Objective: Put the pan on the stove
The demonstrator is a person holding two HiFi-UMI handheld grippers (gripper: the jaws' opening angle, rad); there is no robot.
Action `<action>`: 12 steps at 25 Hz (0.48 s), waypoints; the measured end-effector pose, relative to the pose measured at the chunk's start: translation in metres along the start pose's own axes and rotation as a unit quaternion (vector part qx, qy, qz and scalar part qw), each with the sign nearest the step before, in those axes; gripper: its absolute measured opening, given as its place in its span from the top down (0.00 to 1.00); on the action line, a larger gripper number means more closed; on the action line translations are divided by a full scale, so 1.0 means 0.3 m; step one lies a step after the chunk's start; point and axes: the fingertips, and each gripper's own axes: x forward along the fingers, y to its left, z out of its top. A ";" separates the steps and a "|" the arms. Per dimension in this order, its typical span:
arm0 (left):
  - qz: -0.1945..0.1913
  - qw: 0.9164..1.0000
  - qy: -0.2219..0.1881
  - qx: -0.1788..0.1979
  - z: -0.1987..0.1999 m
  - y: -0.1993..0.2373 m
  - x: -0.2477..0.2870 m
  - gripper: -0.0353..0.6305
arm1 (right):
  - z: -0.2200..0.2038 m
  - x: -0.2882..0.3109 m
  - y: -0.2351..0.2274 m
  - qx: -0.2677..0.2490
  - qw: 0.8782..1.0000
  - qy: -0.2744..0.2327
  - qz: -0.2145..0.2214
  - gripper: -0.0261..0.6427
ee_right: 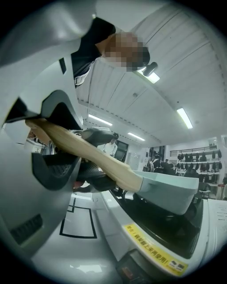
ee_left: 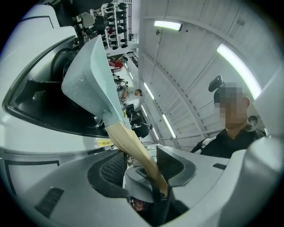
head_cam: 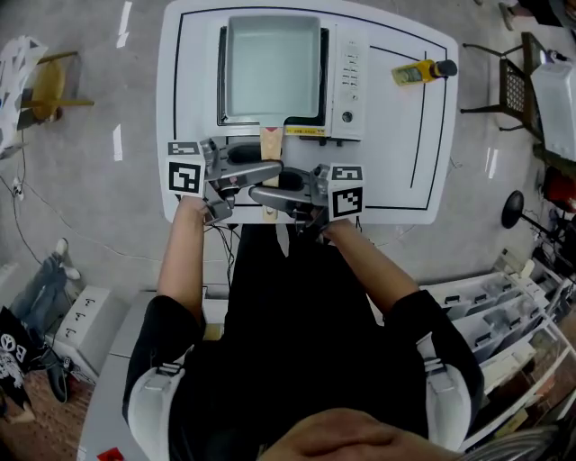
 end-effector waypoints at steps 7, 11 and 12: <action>-0.005 1.000 -0.006 -0.020 0.032 0.064 -0.050 0.63 | 0.028 0.045 -0.059 0.027 1.000 -0.006 0.008 0.72; -0.011 0.999 -0.013 -0.036 0.034 0.068 -0.048 0.62 | 0.030 0.043 -0.059 0.032 0.999 -0.013 0.010 0.72; -0.011 0.999 -0.015 -0.039 0.035 0.072 -0.051 0.61 | 0.031 0.042 -0.063 0.036 0.999 -0.014 0.011 0.70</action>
